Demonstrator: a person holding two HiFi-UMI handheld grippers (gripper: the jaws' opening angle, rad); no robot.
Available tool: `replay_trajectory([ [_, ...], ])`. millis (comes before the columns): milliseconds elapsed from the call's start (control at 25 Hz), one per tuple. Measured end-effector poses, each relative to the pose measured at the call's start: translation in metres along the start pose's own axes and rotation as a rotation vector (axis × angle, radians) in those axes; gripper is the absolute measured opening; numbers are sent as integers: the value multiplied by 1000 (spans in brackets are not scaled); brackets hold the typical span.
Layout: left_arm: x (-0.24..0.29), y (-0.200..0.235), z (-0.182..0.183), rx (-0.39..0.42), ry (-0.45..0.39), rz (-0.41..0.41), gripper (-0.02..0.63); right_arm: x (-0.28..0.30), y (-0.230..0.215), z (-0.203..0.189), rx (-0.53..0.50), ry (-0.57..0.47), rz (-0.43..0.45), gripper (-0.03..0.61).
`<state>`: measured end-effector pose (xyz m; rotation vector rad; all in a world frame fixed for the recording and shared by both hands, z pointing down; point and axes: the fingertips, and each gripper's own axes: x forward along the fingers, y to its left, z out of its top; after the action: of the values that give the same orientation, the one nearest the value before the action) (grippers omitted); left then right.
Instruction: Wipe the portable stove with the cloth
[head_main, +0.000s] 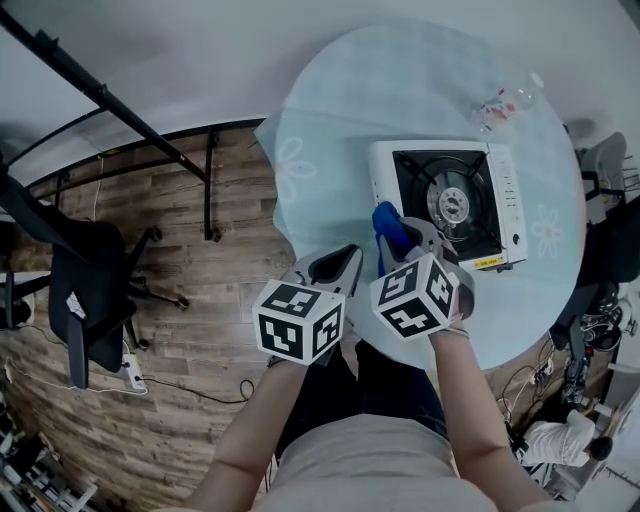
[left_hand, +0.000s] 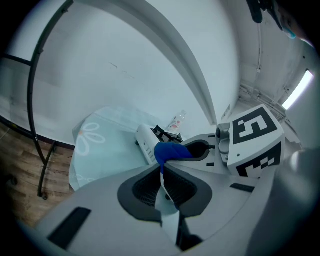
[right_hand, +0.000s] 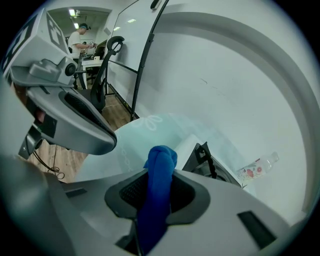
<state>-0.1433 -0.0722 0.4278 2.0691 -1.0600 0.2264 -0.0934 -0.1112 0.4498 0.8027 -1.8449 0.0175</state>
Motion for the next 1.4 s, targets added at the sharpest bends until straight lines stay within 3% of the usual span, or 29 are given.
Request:
replay_trajectory([
  [760,43,5,23,-14,0,13,34,29,-49,26,-62,-21,71,100],
  [1400,62,22,34,-49,12,34,32,51,-75,51,-53,-54,65,98],
])
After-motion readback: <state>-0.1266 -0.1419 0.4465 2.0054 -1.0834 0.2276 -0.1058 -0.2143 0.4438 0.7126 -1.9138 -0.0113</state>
